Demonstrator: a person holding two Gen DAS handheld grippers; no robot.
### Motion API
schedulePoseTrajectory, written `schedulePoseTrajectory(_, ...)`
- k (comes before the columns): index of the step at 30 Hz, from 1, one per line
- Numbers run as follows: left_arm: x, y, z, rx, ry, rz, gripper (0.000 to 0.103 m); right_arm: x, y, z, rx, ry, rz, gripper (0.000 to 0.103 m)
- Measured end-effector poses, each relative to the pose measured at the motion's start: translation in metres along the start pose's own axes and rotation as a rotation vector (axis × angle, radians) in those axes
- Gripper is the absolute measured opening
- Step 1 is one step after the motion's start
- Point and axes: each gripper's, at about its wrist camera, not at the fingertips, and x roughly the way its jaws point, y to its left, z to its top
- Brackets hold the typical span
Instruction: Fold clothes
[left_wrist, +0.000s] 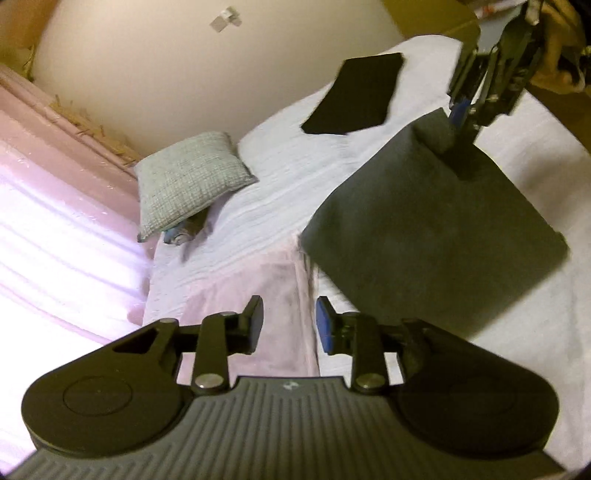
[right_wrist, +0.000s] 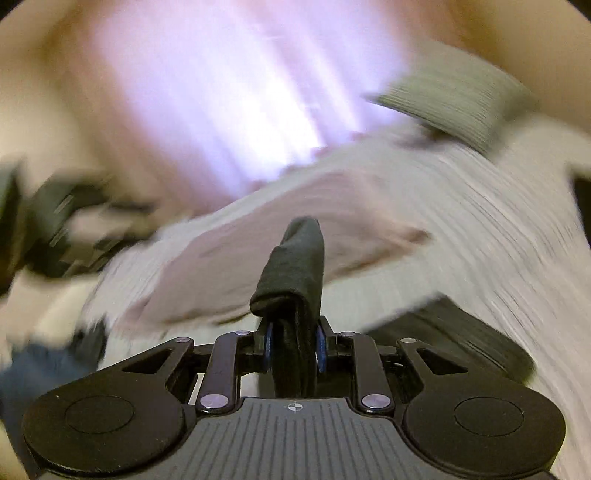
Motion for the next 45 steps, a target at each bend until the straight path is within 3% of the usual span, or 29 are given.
schedulePoseTrajectory(4,0.047,-0.030,0.015,-0.066,0.060,-0.072,0.027,0.035,-0.117,-0.009,0.338,0.054,-0.086,0.021)
schedulePoseTrajectory(6,0.073,-0.053,0.019,-0.089,0.095,-0.124,0.028,0.048,-0.152,-0.017,0.438,0.121,-0.127,0.021)
schedulePoseTrajectory(12,0.119,-0.098,0.018,-0.166,0.179,-0.257,0.029,0.038,-0.166,-0.023,0.503,0.097,-0.118,0.022)
schedulePoseTrajectory(15,0.134,-0.105,0.015,-0.204,0.198,-0.280,0.029,0.037,-0.165,-0.019,0.508,0.099,-0.139,0.022)
schedulePoseTrajectory(17,0.136,-0.107,0.016,-0.228,0.192,-0.279,0.029,0.035,-0.163,-0.010,0.486,0.061,-0.098,0.021)
schedulePoseTrajectory(23,0.150,-0.111,0.012,-0.267,0.201,-0.306,0.029,0.044,-0.191,-0.016,0.534,0.137,-0.217,0.022)
schedulePoseTrajectory(27,0.167,-0.115,0.005,-0.290,0.221,-0.313,0.029,0.027,-0.170,-0.009,0.467,0.088,-0.301,0.022)
schedulePoseTrajectory(31,0.188,-0.115,-0.008,-0.337,0.253,-0.311,0.029,0.016,-0.122,0.004,0.283,-0.007,-0.398,0.025)
schedulePoseTrajectory(33,0.201,-0.120,-0.017,-0.358,0.264,-0.314,0.029,0.027,-0.104,0.007,0.193,-0.026,-0.358,0.051)
schedulePoseTrajectory(34,0.207,-0.122,-0.021,-0.367,0.269,-0.316,0.029,0.035,-0.098,0.006,0.157,-0.026,-0.331,0.069)
schedulePoseTrajectory(35,0.214,-0.125,-0.025,-0.376,0.273,-0.317,0.030,0.046,-0.098,0.004,0.131,-0.005,-0.310,0.069)
schedulePoseTrajectory(39,0.231,-0.134,-0.037,-0.414,0.270,-0.325,0.032,0.086,-0.135,-0.013,0.126,0.108,-0.307,0.066)
schedulePoseTrajectory(40,0.234,-0.134,-0.039,-0.427,0.268,-0.327,0.033,0.093,-0.146,-0.016,0.135,0.129,-0.315,0.052)
schedulePoseTrajectory(41,0.237,-0.134,-0.042,-0.441,0.264,-0.329,0.033,0.095,-0.154,-0.017,0.139,0.144,-0.323,0.045)
schedulePoseTrajectory(45,0.234,-0.132,-0.040,-0.442,0.265,-0.324,0.033,0.072,-0.157,-0.006,0.244,0.109,-0.295,0.045)
